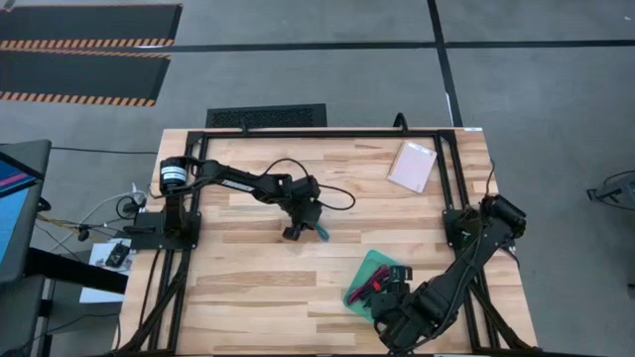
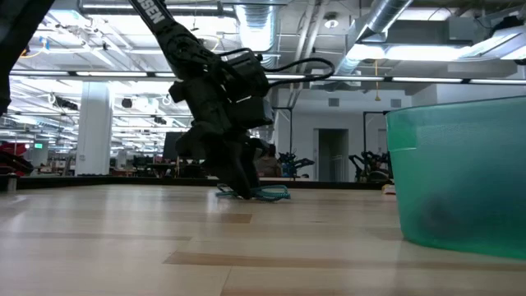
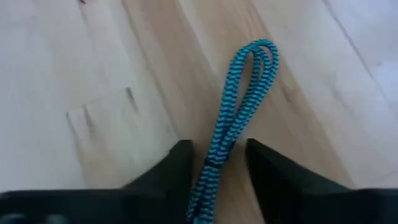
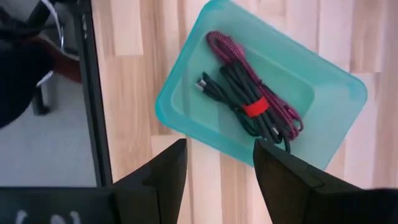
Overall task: Pick and place USB-C Cables
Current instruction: Put the blue usb cable into the bin
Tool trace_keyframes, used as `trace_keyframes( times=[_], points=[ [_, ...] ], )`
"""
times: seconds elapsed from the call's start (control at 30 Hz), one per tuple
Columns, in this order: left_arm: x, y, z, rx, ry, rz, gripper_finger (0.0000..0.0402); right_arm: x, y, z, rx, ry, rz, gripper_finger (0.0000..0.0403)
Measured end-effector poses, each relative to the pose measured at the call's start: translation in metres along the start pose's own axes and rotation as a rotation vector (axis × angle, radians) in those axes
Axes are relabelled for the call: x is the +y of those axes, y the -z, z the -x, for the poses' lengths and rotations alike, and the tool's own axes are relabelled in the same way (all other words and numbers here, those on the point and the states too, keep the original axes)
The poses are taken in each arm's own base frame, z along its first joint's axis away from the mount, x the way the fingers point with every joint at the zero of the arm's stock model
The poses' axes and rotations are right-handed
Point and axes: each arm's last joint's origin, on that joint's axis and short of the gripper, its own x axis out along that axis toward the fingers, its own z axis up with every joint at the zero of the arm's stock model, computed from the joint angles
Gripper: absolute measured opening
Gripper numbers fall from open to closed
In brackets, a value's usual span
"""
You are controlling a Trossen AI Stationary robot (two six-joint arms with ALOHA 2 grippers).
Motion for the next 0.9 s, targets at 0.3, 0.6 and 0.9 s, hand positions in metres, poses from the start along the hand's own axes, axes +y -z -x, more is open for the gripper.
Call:
trace_keyframes(
  times=[0.3,0.6,0.9],
  points=[
    [-0.003,0.0,0.0,0.008,0.021,0.123,0.0013,0.006,0.002,0.002,-0.082,0.023,-0.068,0.0198],
    [-0.032,-0.027,0.044,-0.111,-0.005,0.223,0.0003,0.0,0.0,0.007,-0.262,0.175,-0.094,0.0199],
    [-0.096,-0.025,0.146,-0.571,-0.139,0.207,0.0002,-0.049,0.008,0.084,-0.702,0.362,-0.088,0.0199]
  ],
)
